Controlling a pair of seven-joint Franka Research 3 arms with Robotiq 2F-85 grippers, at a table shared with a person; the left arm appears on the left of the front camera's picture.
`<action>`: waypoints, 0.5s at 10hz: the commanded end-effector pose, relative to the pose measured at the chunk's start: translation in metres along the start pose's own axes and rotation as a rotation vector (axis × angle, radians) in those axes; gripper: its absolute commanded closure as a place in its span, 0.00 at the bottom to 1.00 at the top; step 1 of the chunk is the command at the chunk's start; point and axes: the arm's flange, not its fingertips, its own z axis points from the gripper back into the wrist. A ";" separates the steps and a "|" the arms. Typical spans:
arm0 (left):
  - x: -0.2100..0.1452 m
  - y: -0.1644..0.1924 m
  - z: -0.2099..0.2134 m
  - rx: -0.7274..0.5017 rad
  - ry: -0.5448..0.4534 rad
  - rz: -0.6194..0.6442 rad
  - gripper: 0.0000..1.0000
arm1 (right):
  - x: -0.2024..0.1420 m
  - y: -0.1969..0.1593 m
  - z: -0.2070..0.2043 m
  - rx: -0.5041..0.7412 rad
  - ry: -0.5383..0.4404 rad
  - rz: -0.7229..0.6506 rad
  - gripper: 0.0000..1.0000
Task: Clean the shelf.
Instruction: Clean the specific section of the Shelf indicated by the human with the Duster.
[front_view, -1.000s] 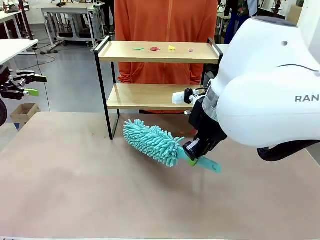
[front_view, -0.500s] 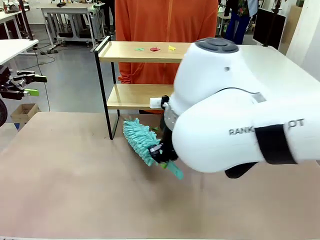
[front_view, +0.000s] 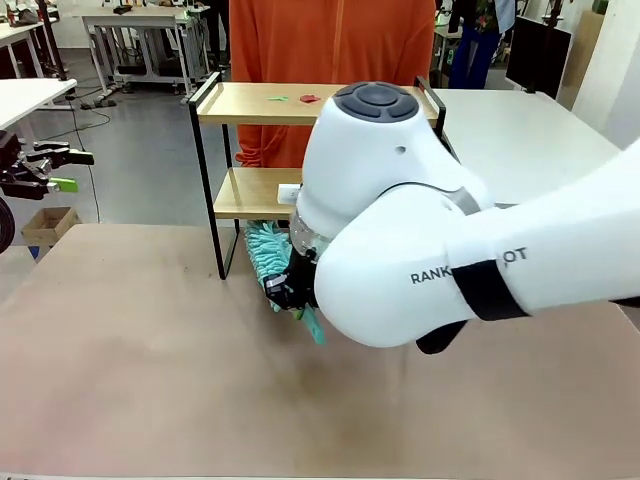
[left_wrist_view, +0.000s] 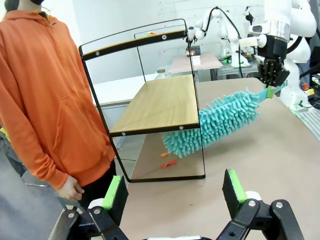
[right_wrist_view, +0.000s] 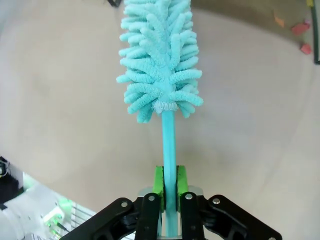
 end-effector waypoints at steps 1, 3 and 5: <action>0.004 -0.002 0.001 0.001 -0.004 -0.004 0.00 | 0.022 0.031 -0.021 -0.018 -0.034 -0.043 0.87; 0.004 -0.002 0.001 0.001 -0.004 -0.004 0.00 | 0.034 0.047 -0.035 -0.025 -0.065 -0.063 0.87; 0.004 -0.002 0.001 0.001 -0.004 -0.004 0.00 | 0.042 0.060 -0.050 -0.019 -0.080 -0.095 0.87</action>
